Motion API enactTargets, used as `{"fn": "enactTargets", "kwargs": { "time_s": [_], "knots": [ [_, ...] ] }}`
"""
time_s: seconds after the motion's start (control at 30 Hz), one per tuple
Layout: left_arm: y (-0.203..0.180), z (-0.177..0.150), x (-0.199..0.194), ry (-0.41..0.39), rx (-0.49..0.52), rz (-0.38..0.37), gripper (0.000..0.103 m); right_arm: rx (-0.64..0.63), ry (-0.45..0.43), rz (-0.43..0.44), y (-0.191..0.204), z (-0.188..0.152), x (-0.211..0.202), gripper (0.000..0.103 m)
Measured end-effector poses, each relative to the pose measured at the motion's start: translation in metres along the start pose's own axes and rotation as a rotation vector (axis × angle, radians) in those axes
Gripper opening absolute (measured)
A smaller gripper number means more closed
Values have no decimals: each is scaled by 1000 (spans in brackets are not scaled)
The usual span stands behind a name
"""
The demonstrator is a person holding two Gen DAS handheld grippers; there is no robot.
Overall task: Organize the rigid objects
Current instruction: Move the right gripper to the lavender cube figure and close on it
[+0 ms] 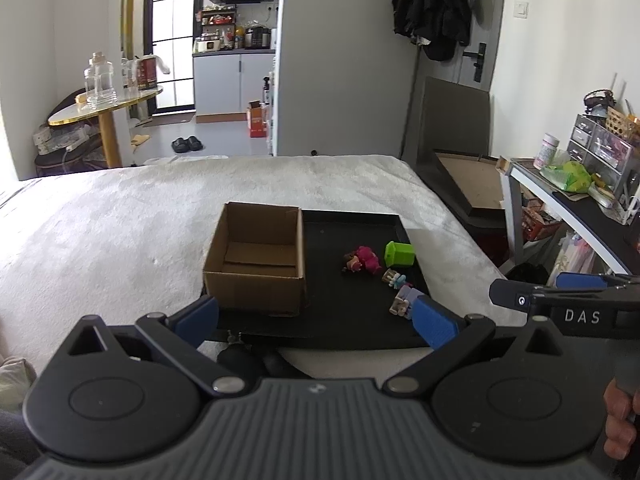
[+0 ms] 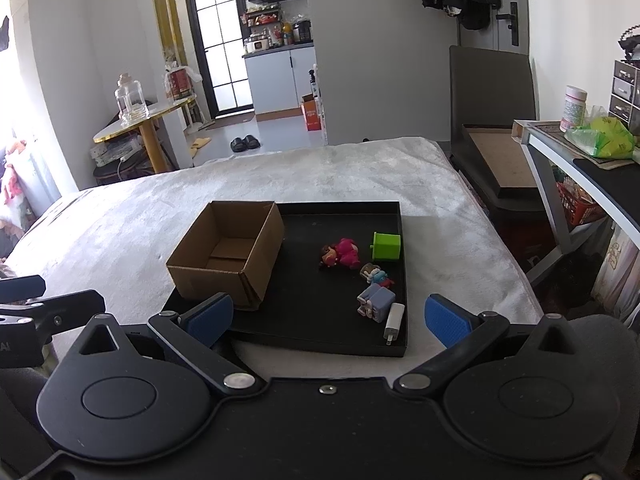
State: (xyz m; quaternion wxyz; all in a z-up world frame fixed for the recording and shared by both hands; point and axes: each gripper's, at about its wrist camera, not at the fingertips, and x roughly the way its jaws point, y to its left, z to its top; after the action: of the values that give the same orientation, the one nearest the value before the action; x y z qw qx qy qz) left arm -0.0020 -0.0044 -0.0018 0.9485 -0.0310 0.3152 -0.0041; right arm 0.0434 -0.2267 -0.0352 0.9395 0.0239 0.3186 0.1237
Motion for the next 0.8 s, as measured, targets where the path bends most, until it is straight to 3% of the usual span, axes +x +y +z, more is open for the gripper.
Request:
{"fn": "enactTargets", "kwargs": {
  "time_s": [0.27, 0.8],
  "knots": [
    [7, 6, 22, 18, -25, 0, 103, 24, -42, -34, -14, 1, 8, 103],
    [35, 6, 78, 77, -115, 10, 102, 65, -16, -38, -29, -4, 50, 103]
  ]
}}
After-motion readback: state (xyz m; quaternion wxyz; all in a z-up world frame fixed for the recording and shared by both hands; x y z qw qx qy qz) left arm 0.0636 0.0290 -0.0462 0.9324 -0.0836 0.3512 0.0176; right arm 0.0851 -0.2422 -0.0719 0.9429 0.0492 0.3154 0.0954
